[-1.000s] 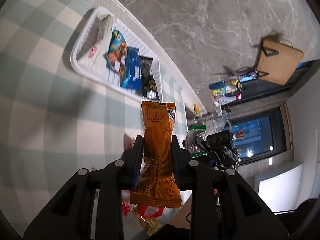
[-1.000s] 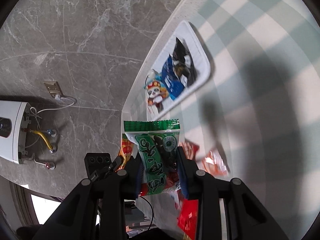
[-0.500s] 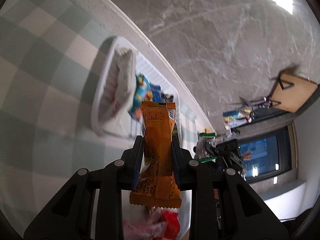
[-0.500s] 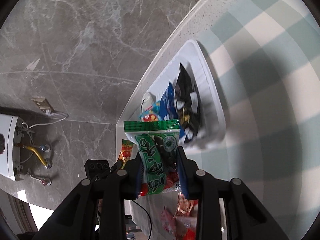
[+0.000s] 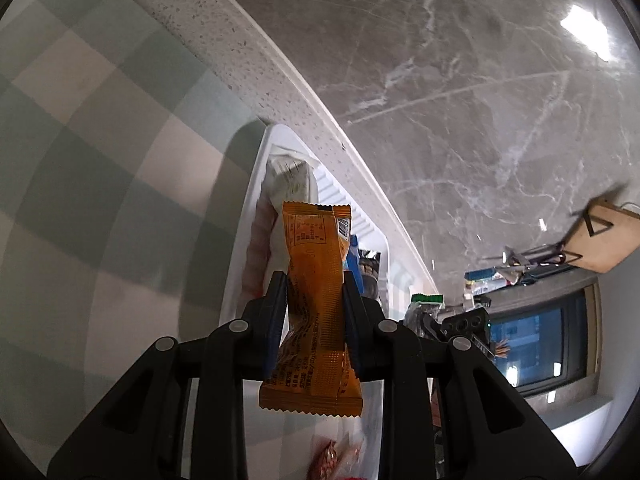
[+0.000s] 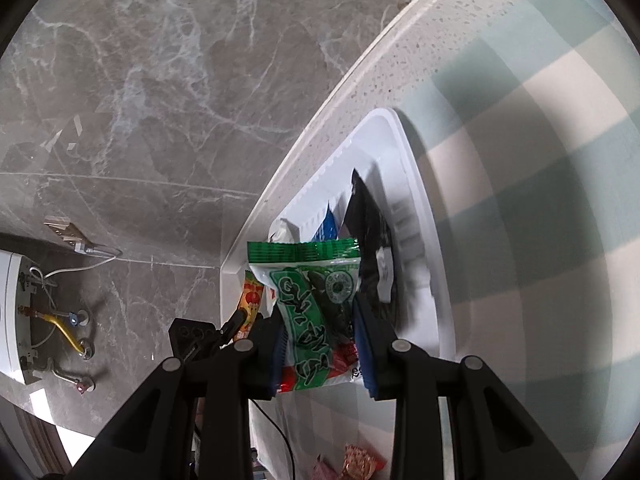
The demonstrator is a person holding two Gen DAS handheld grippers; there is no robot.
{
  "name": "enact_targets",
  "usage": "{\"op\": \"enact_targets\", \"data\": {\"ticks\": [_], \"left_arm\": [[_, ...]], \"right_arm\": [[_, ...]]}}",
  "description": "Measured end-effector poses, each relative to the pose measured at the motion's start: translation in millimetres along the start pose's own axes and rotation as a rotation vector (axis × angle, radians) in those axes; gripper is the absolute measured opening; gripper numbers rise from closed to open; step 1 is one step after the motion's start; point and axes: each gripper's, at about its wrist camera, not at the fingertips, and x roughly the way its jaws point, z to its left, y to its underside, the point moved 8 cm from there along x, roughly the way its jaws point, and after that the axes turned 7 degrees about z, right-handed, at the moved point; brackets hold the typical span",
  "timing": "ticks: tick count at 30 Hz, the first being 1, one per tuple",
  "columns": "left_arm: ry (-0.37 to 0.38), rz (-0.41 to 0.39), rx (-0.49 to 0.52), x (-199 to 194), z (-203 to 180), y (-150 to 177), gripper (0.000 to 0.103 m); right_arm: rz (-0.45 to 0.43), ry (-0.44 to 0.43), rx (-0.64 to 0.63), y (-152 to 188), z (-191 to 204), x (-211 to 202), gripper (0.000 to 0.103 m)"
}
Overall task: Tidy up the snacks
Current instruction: 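Carry the green packet and orange bar to the white tray and release them inside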
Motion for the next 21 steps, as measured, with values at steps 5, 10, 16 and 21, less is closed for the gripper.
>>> {"op": "enact_targets", "data": {"ticks": [5,10,16,21], "left_arm": [[-0.036,-0.004,0.014,13.3,2.6,-9.4,0.024],[-0.075,-0.008,0.037,25.7,3.6,-12.6,0.025],[-0.172,-0.014,0.123,36.0,-2.4,-12.5,0.027],[-0.242,0.017,0.217,47.5,-12.8,-6.6,0.038]], "right_arm": [[-0.013,0.047,-0.011,-14.7,-4.2,5.1,0.033],[-0.014,0.119,-0.034,-24.0,-8.9,14.0,0.034],[0.002,0.258,-0.105,-23.7,-5.6,29.3,0.038],[-0.007,0.318,-0.173,-20.8,6.1,31.3,0.052]]}}
